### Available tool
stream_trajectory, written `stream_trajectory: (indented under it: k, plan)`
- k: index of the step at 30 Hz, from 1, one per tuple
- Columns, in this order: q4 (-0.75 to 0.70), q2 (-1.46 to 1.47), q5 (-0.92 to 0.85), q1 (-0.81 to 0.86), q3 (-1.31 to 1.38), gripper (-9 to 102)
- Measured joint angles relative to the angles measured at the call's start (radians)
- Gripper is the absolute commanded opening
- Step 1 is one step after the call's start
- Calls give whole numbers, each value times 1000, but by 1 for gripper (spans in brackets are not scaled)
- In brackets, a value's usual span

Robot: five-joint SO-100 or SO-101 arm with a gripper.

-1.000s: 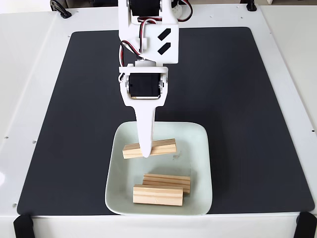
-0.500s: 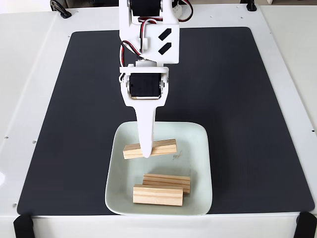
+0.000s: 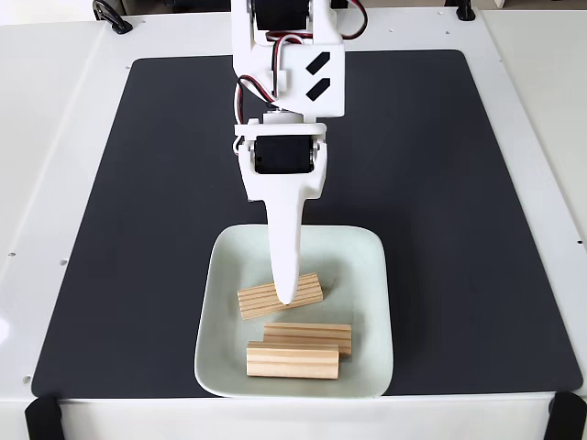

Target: Pick up the wooden block and place them on the plate.

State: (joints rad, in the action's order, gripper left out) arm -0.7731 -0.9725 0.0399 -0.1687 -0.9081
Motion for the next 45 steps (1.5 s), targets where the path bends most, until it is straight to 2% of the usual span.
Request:
stream_trajectory:
  k: [3, 7, 10, 19, 23, 26, 29, 38, 41, 45]
  plan:
    - [0, -2, 0, -8, 0, 25]
    - [0, -57, 0, -9, -52, -1]
    - [0, -141, 0, -9, -138, 2]
    - [0, -476, -3, 9, -515, 0]
    - [0, -630, -101, 41, -710, 0]
    - [0, -727, -253, 52, -857, 0]
    - [0, -796, -485, 48, -979, 0]
    - [-17, -844, -1457, 181, -1034, 0]
    - [-123, -844, -1715, 236, -1003, 1]
    - [-368, -805, -1832, 255, -874, 9]
